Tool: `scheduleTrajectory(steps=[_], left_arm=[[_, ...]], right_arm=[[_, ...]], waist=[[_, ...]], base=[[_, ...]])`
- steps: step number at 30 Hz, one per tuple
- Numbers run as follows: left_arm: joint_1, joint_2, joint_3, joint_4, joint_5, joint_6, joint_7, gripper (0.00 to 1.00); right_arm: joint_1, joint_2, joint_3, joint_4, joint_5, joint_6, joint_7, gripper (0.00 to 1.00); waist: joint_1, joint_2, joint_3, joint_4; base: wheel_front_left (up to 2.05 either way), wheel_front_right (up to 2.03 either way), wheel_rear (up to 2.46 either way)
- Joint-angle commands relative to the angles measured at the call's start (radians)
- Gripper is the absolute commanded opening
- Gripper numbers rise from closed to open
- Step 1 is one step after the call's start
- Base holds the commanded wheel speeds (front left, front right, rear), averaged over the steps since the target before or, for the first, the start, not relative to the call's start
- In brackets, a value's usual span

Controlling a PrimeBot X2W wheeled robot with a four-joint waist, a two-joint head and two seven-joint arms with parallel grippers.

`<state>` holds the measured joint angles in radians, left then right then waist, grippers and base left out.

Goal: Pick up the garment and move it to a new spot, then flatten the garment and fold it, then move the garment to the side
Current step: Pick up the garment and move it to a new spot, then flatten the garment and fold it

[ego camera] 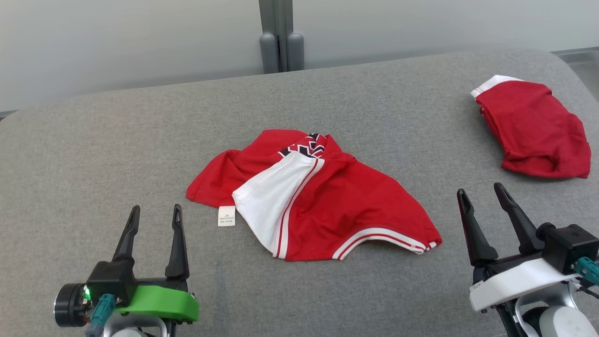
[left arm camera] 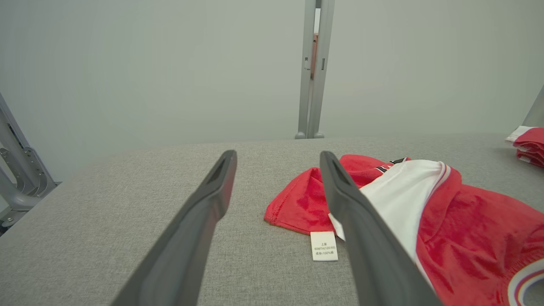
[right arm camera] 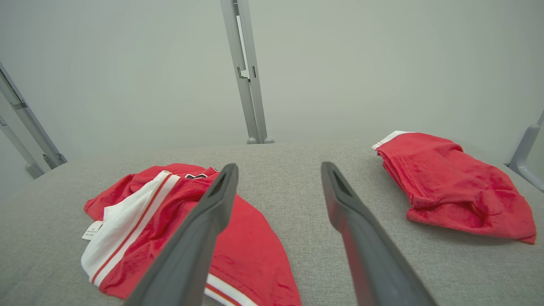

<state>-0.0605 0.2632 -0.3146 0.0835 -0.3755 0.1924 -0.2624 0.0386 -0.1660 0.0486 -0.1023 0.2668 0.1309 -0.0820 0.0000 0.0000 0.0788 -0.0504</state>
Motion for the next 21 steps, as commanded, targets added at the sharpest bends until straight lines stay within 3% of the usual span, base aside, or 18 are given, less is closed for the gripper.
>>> scheduleTrajectory(steps=[1, 15, 21], left_arm=[[0.017, -0.003, 0.005, 0.001, 0.005, -0.006, -0.004, 1.0], [0.006, -0.015, 0.01, 0.001, 0.026, -0.015, -0.004, 1.0], [-0.038, -0.03, 0.006, -0.017, 0.044, -0.02, -0.004, 1.0]], right_arm=[[0.014, -0.002, 0.002, -0.005, -0.011, 0.0, 0.002, 1.0], [0.013, -0.007, -0.008, -0.014, -0.014, 0.0, 0.011, 1.0], [-0.016, -0.033, 0.046, -0.017, -0.01, 0.0, 0.036, 1.0]], waist=[[0.0, 0.0, -0.003, 0.003], [0.0, 0.0, -0.005, 0.022], [0.0, 0.0, 0.033, 0.073]], base=[[0.0, 0.0, 0.0], [0.0, 0.0, 0.0], [0.0, 0.0, 0.0]])
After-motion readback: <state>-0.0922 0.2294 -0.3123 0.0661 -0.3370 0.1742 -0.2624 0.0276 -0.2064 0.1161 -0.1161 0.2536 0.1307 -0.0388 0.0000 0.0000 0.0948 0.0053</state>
